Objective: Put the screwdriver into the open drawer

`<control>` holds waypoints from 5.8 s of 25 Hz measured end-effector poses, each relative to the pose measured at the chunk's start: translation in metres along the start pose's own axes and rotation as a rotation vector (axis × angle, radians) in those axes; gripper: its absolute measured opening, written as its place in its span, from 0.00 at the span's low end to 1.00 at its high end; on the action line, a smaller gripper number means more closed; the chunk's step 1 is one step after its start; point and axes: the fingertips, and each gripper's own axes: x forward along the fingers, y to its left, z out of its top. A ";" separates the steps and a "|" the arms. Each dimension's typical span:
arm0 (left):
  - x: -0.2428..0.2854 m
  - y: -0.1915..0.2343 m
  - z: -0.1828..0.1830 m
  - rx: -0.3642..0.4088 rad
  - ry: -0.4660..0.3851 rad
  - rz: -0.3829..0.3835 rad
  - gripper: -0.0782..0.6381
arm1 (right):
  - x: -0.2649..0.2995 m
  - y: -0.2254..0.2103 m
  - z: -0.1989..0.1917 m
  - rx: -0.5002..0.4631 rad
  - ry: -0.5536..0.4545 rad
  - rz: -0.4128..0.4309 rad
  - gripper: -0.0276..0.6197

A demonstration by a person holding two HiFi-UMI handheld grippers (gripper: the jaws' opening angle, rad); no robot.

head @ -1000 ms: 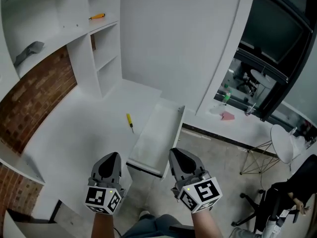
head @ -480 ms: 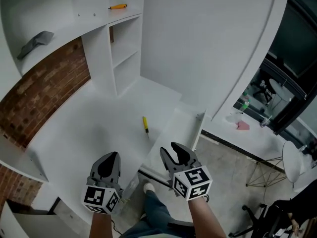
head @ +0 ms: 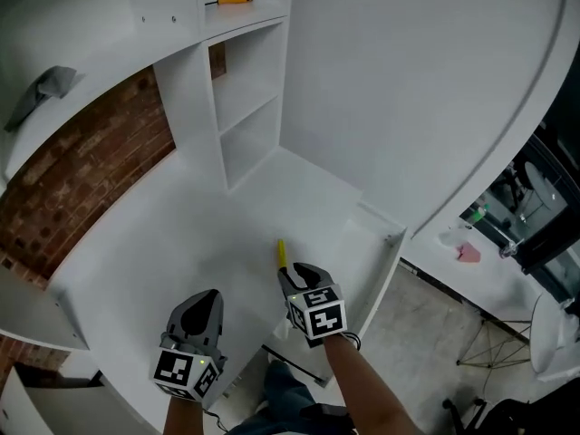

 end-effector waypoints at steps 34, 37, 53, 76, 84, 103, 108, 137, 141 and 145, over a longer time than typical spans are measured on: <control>-0.005 -0.004 -0.010 -0.019 0.005 -0.044 0.13 | -0.014 -0.042 -0.005 0.016 0.060 -0.173 0.16; -0.025 -0.017 -0.005 -0.017 -0.022 -0.064 0.13 | -0.057 -0.036 -0.005 0.029 0.007 -0.204 0.16; -0.041 -0.066 -0.004 -0.016 -0.047 -0.109 0.13 | -0.157 -0.060 -0.056 0.177 -0.069 -0.291 0.16; 0.090 -0.078 -0.068 -0.007 0.184 -0.029 0.13 | 0.029 -0.160 -0.213 0.533 0.405 -0.227 0.16; 0.102 -0.071 -0.084 -0.022 0.243 0.018 0.13 | 0.054 -0.168 -0.246 0.545 0.535 -0.225 0.16; 0.100 -0.077 -0.059 -0.034 0.165 -0.058 0.13 | -0.038 -0.150 -0.127 0.596 0.187 -0.118 0.42; 0.095 -0.078 -0.038 -0.039 0.108 -0.115 0.13 | -0.090 -0.134 -0.086 0.530 0.046 -0.115 0.39; 0.015 -0.125 0.073 0.172 -0.201 -0.230 0.13 | -0.350 -0.033 0.062 -0.240 -0.627 -0.436 0.06; 0.007 -0.131 0.082 0.166 -0.232 -0.217 0.13 | -0.366 -0.038 0.063 -0.258 -0.629 -0.495 0.06; -0.003 -0.141 0.092 0.163 -0.255 -0.205 0.13 | -0.377 -0.036 0.060 -0.275 -0.636 -0.501 0.06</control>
